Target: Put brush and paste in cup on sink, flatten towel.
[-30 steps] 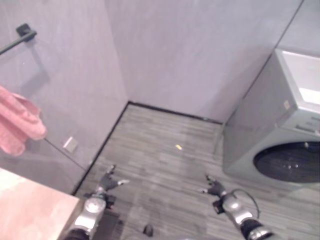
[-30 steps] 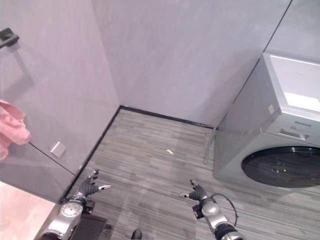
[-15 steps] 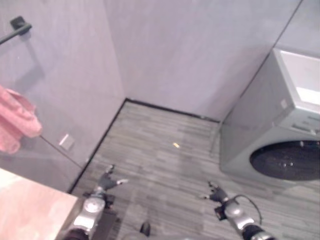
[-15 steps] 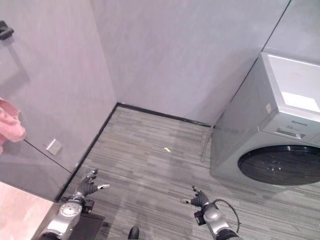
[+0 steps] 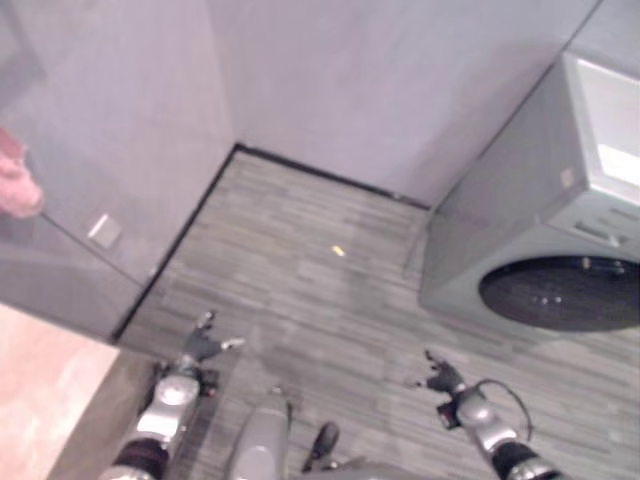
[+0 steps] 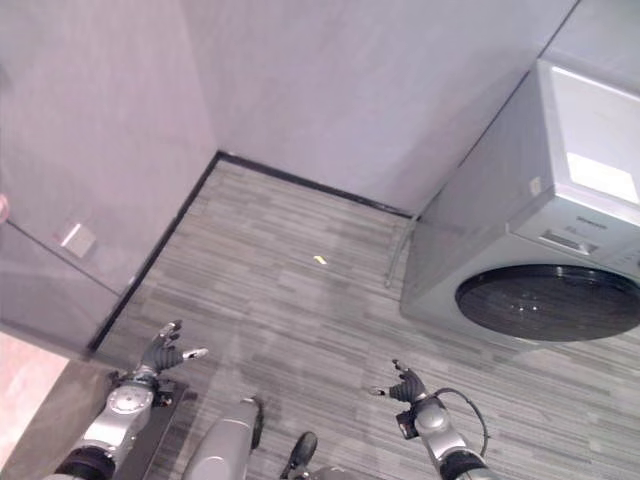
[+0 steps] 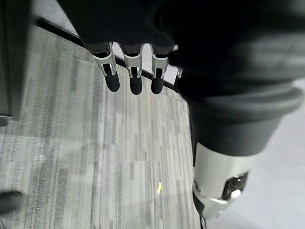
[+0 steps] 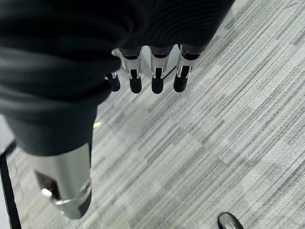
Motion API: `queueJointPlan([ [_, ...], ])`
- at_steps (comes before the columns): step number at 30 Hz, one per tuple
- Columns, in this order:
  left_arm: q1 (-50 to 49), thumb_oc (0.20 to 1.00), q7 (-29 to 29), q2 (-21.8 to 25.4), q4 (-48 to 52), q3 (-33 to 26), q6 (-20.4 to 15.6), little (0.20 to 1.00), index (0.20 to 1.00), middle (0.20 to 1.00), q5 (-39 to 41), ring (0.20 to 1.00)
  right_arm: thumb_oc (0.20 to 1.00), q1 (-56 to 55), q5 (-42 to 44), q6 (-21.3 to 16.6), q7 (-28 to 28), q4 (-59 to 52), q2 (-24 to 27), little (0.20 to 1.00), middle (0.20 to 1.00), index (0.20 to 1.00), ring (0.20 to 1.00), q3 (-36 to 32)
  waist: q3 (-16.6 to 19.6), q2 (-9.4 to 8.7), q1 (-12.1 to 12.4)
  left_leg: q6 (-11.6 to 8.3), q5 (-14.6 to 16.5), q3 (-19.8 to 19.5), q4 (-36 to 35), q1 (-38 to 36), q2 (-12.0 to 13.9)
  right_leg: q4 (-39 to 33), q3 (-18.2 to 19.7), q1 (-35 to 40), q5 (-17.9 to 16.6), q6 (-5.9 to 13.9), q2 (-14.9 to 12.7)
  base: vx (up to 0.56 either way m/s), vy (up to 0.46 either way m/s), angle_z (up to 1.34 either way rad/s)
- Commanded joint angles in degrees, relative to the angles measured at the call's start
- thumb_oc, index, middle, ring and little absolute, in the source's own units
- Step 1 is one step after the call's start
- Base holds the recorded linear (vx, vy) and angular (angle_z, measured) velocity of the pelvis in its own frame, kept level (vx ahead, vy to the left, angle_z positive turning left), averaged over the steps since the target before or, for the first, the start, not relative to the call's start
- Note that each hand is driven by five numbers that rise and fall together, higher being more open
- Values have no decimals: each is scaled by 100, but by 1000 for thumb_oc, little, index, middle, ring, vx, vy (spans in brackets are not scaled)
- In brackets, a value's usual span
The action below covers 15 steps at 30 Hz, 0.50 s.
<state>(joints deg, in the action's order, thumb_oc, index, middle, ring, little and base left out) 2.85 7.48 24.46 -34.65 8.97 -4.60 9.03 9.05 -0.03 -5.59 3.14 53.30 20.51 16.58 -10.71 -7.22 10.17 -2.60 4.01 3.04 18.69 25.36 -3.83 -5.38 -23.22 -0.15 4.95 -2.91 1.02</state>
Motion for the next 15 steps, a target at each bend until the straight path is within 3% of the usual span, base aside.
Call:
queueJointPlan([
  [1, -193, 1000, 59, 180, -3, -273, -225, 1000, 1000, 1000, -114, 1000, 1000, -15, -137, -238, 22, -500, 242, 1000, 1000, 1000, 1000, 246, 584, -58, 179, 228, -592, 197, -1480, -524, -214, 39, -121, 280, 151, 758, 21, 358, 89, -20],
  [3, -273, 1000, 56, 224, -11, -315, -232, 1000, 1000, 1000, -91, 1000, 1000, 42, -167, -233, 0, -536, 153, 1000, 1000, 1000, 1000, 318, 641, -137, 216, 325, -500, 185, -1638, -735, -191, 82, -90, 338, 217, 804, 3, 399, 120, -41],
  [4, -300, 1000, 93, 288, 60, -356, -224, 1000, 1000, 1000, -76, 1000, 1000, 116, -174, -256, 15, -613, -41, 1000, 1000, 1000, 1000, 344, 659, -262, 245, 461, -434, -69, -1451, -766, -307, 405, -41, 375, 225, 834, -152, 285, 120, -40],
  [8, -504, 1000, 59, 402, 258, -460, -238, 1000, 1000, 1000, -140, 1000, 1000, 158, -48, -290, -44, -774, -186, 1000, 1000, 1000, 1000, 346, 678, -336, 323, 631, -170, -52, -1331, -882, -324, 939, -13, 286, 224, 982, -343, 351, 176, -28],
  [11, -592, 1000, 13, 514, 483, -482, -219, 1000, 1000, 1000, -220, 1000, 1000, 244, -208, -314, -80, -1030, -206, 1000, 1000, 1000, 1000, 512, 574, -345, 458, 880, 149, -235, -1198, -1125, -437, 2279, -31, -58, -316, 1310, -691, 383, 276, -10],
  [12, -628, 1000, -11, 488, 533, -341, -216, 1000, 1000, 1000, -288, 1000, 1000, 293, -293, -323, -68, -1213, -227, 1000, 1000, 1000, 1000, 553, 393, -92, 335, 1134, 206, -626, -1269, -1587, -577, 3859, 28, -559, -1008, 1349, -1004, 395, 314, 26],
  [13, -628, 1000, -11, 487, 533, -341, -216, 1000, 1000, 1000, -288, 1000, 1000, 294, -293, -322, -69, -1214, -226, 1000, 1000, 1000, 1000, 553, 403, -100, 323, 1133, 195, -634, -1273, -1572, -586, 3880, 19, -580, -998, 1346, -1018, 386, 296, 43],
  [15, -690, 1000, 11, 483, 616, -256, -218, 1000, 1000, 1000, -281, 1000, 1000, 205, -205, -353, -68, -1468, -209, 1000, 1000, 1000, 1000, 482, 308, 49, 184, 1217, 174, -842, -1373, -1786, -559, 4517, 450, -1125, -979, 1345, -846, 200, 90, 103],
])
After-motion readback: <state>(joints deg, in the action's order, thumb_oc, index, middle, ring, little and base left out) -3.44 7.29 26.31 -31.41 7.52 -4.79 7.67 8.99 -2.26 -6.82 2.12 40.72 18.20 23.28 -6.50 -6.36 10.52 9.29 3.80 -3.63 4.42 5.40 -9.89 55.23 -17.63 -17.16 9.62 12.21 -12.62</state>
